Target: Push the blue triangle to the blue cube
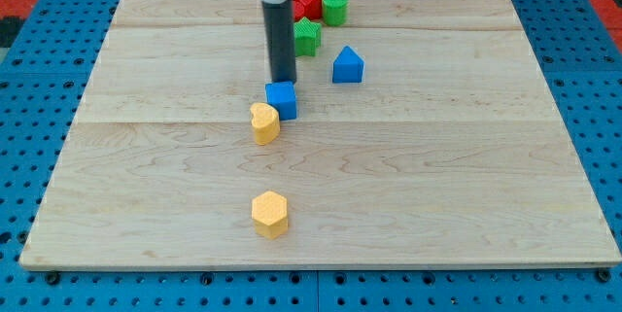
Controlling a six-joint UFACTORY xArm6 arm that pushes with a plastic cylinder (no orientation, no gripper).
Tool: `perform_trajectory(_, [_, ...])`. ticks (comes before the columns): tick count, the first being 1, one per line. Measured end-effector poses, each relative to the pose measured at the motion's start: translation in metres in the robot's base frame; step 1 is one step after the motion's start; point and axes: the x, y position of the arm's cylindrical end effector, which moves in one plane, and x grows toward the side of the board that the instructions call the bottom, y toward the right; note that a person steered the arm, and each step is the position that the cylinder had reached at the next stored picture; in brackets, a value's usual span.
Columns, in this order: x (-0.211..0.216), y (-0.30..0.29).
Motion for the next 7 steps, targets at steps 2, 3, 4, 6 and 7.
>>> perform_trajectory(2, [-0.044,0.036])
perform_trajectory(3, [-0.027,0.068])
perform_trajectory(4, [0.006,0.070])
perform_trajectory(6, [0.016,0.095])
perform_trajectory(7, [0.049,0.065])
